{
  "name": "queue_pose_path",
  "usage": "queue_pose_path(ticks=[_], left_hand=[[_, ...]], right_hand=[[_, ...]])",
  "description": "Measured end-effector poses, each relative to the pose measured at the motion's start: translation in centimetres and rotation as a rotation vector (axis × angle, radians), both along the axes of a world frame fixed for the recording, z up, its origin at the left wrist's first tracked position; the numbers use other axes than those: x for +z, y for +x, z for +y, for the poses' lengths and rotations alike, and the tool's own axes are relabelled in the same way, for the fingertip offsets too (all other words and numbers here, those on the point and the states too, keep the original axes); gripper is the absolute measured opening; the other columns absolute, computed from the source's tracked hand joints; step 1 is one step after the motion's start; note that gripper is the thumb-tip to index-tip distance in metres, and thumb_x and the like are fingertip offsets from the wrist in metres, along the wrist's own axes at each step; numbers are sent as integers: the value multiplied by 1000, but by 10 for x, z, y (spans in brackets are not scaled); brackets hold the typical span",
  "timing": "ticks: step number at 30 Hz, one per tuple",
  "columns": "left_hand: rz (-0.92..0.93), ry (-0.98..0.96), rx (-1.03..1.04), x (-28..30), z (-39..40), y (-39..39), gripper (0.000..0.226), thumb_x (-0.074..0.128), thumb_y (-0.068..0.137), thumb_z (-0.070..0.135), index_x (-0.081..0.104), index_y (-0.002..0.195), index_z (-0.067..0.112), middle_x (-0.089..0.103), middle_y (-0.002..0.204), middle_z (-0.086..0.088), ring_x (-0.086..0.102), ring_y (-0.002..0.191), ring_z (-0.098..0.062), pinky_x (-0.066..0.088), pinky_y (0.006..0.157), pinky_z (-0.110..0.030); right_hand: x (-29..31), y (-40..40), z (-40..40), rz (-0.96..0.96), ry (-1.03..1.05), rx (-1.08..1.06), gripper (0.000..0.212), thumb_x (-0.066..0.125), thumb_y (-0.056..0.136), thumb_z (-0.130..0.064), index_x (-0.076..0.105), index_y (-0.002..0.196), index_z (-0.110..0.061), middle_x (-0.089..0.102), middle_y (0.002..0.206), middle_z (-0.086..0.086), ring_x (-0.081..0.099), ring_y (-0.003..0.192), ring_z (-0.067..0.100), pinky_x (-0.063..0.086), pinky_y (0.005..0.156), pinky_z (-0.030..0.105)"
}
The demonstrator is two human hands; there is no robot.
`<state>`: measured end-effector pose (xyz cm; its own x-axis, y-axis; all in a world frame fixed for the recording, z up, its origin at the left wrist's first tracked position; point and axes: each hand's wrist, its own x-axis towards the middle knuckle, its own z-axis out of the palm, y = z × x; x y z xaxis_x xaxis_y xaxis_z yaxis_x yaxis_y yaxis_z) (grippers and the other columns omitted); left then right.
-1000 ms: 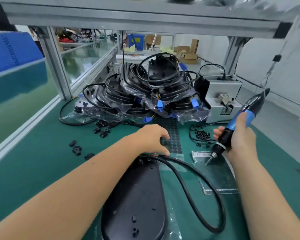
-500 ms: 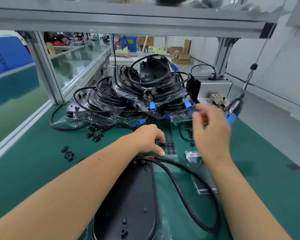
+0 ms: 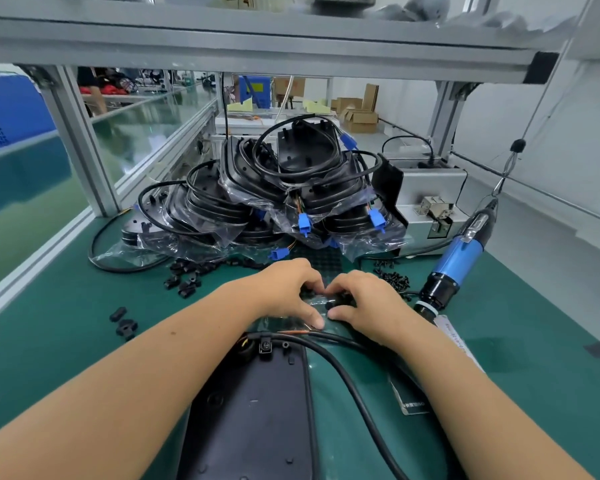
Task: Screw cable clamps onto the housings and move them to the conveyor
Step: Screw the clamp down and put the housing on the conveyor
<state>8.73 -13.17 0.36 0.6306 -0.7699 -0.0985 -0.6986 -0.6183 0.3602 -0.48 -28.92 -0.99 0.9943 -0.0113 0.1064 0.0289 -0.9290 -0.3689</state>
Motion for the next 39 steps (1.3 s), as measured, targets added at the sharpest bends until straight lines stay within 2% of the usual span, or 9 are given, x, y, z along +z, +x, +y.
queue_pose_path(ticks=[4,10,13,16,20,23,28,32,39], left_hand=[[-31,-110,63,-5,-2,1,36,82,69,43,68,98,25,51,93,9,48,88,-11,38,75,-25],[-61,-141,68,-3,-2,-1,28,79,75,39,75,91,16,60,89,3,58,83,-18,47,75,-33],[-95,-121,66,-2,-4,-3,28,77,77,39,76,91,15,67,92,-4,61,85,-22,49,77,-38],[-93,-107,66,-2,-4,-3,27,76,78,39,75,90,14,68,92,-8,61,85,-25,49,76,-39],[-72,-107,76,-3,-5,0,31,74,81,37,73,87,7,67,94,-17,60,83,-31,47,73,-38],[-62,-113,82,-4,-4,2,35,72,83,37,71,86,2,67,96,-22,49,73,-24,41,68,-34],[-48,-94,69,-2,-5,3,33,67,87,38,73,89,5,67,98,-21,50,75,-23,48,78,-41],[-26,-96,55,0,-2,1,33,65,89,37,73,87,5,68,98,-18,61,87,-32,48,82,-42],[30,-53,21,7,1,0,30,62,91,37,74,93,10,68,99,-13,62,93,-30,50,86,-43]], right_hand=[[-4,-1,2,-134,22,-64,21,67,84,-32,63,105,-29,68,103,-12,59,98,13,42,79,26],[0,1,7,-150,24,-101,18,63,85,-35,68,102,-32,65,98,-13,57,94,10,46,79,28],[5,4,9,-138,45,-119,13,62,84,-33,70,94,-32,69,90,-13,61,88,11,49,75,29],[8,5,9,-146,0,-133,12,62,85,-32,70,94,-32,69,91,-11,61,88,13,49,74,29],[8,5,16,-221,-132,-134,12,58,88,-32,68,96,-31,63,96,-8,58,91,16,38,65,27],[8,3,19,-267,-202,-126,13,55,90,-34,66,96,-31,63,96,-7,59,91,18,37,62,27],[6,1,20,-315,-215,-128,12,54,91,-35,65,93,-30,64,92,-7,60,83,17,36,59,27],[5,-1,20,-324,-198,-120,10,56,90,-34,64,91,-27,64,92,-6,59,81,17,39,59,28],[4,-4,22,-348,-193,-85,5,59,89,-27,62,88,-22,62,88,-4,59,77,19,38,58,30]])
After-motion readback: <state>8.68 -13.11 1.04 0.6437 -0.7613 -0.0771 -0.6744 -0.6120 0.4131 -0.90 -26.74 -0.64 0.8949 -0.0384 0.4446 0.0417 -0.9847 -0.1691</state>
